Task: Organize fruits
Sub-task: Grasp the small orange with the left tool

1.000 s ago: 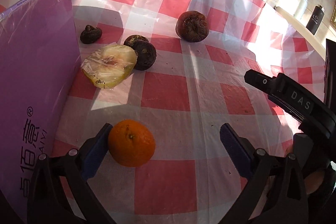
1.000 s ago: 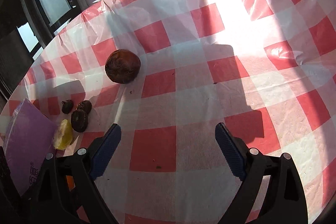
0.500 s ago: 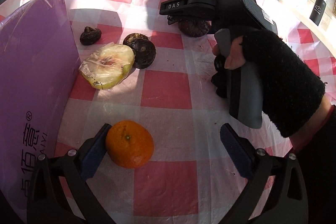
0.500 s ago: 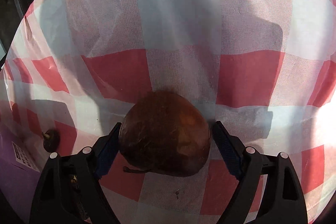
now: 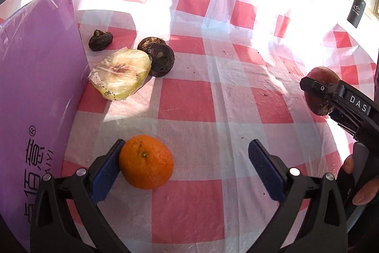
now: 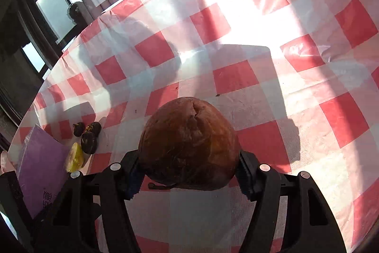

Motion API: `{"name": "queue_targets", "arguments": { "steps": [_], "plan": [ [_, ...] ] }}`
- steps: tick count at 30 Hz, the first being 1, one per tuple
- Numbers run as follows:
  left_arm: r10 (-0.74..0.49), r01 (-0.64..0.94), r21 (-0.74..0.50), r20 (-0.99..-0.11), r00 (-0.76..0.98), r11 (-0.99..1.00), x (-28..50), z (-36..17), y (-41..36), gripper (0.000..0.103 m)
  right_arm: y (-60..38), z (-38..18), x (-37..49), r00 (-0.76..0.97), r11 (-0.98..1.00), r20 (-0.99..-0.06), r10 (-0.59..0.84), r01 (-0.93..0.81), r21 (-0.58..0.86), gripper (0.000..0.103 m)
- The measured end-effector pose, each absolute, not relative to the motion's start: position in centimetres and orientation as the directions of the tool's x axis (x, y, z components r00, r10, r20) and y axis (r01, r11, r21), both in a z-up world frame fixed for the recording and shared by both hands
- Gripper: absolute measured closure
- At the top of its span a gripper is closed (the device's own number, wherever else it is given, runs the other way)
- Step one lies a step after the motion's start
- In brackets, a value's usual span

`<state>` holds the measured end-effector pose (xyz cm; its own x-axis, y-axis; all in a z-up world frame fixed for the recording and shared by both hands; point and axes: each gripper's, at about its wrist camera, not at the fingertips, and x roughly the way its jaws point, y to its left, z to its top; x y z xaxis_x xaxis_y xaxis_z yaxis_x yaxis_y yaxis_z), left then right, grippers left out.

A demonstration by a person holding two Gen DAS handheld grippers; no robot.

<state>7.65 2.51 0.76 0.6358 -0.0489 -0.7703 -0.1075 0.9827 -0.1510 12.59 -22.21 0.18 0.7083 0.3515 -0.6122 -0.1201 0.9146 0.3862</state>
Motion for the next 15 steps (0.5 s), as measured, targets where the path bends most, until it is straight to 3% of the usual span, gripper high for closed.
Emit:
{"name": "queue_targets", "arguments": {
  "steps": [3,5,9,15],
  "plan": [
    [-0.047,-0.095,-0.137,-0.775,0.63,0.986,7.7,0.7,2.5,0.002,-24.1,-0.1,8.7,0.745,0.877,-0.552,0.374,-0.091,0.472,0.04],
    [-0.053,-0.076,-0.129,-0.777,0.628,0.989,7.5,0.8,2.3,0.002,-23.6,0.4,7.8,0.776,0.885,-0.522,0.355,-0.099,0.455,0.04],
    [-0.178,-0.085,-0.321,-0.705,0.687,0.943,5.9,1.1,5.2,0.002,-22.7,0.6,8.4,0.758,0.886,-0.526,0.386,-0.146,0.44,0.04],
    [-0.122,-0.089,-0.243,-0.729,0.674,0.966,6.1,1.1,4.1,0.003,-22.9,0.3,9.1,0.752,0.884,-0.534,0.386,-0.137,0.446,0.04]
  ]
}}
